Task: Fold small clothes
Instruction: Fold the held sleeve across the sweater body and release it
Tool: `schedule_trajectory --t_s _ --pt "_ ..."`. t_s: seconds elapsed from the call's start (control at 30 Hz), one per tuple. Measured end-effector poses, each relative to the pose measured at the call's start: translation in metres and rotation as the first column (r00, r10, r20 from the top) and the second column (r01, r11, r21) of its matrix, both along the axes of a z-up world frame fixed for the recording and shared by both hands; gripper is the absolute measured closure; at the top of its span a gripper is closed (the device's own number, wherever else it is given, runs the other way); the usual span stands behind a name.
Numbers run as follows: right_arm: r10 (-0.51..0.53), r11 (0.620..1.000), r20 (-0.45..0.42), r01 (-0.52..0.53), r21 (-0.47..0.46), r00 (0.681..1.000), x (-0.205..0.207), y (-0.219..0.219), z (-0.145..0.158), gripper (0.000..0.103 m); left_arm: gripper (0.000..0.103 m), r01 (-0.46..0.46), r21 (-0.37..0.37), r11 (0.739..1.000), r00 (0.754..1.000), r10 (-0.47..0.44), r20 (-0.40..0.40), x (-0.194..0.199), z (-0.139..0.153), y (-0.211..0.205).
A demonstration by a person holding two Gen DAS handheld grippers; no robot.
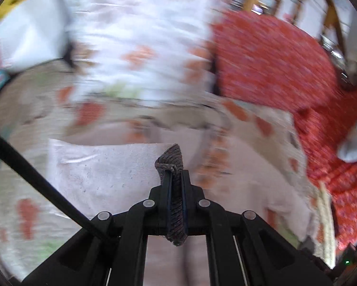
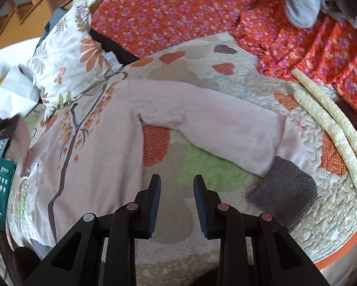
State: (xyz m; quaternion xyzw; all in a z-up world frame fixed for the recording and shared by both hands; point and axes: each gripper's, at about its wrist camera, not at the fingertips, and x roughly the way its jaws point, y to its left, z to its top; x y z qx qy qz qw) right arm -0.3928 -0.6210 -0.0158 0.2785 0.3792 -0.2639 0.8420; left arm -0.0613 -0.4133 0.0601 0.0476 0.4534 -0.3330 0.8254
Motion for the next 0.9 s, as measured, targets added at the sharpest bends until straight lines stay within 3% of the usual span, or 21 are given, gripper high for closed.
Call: schedule_trajectory --t_s 0.1,0.23,0.3,0.37,0.53,0.7,0.83,0.9 --pt "-0.002 1.0 0.002 0.002 0.004 1.0 -0.003 -0.007 -0.003 0.072 0.096 0.062 -0.03 0.998 0.997 -0.063 -0.045 -0.021 -0.02 -0.042" --pt "-0.017 1.0 0.002 0.017 0.021 1.0 -0.005 -0.016 -0.008 0.072 0.095 0.137 -0.048 0.989 0.985 -0.141 -0.095 -0.035 -0.042 -0.068" --pt "-0.027 0.999 0.009 0.027 0.034 1.0 -0.005 -0.02 -0.009 0.072 0.086 0.134 -0.057 0.989 0.982 -0.141 -0.125 -0.036 -0.047 -0.064" --pt "-0.029 0.999 0.013 0.029 0.04 0.999 -0.006 -0.021 -0.008 0.072 0.067 0.132 -0.066 0.989 0.983 -0.139 -0.124 -0.035 -0.045 -0.047" --pt "0.031 0.998 0.036 -0.033 0.044 0.999 0.016 -0.017 0.004 0.072 0.042 0.03 0.048 0.998 0.998 -0.033 0.053 -0.042 -0.045 0.013" --pt "0.211 0.968 0.116 -0.224 0.112 0.971 0.099 0.004 0.006 0.068 0.041 -0.147 0.151 0.977 0.985 0.131 0.11 -0.035 -0.058 0.093" --pt "0.28 0.948 0.09 -0.29 0.129 0.956 0.177 0.018 -0.011 0.065 0.041 -0.222 0.112 0.969 0.975 0.216 0.057 -0.036 -0.067 0.145" --pt "0.287 0.952 0.022 -0.287 0.101 0.958 0.212 0.021 -0.023 0.064 0.041 -0.25 0.093 0.964 0.968 0.248 0.033 -0.038 -0.07 0.164"
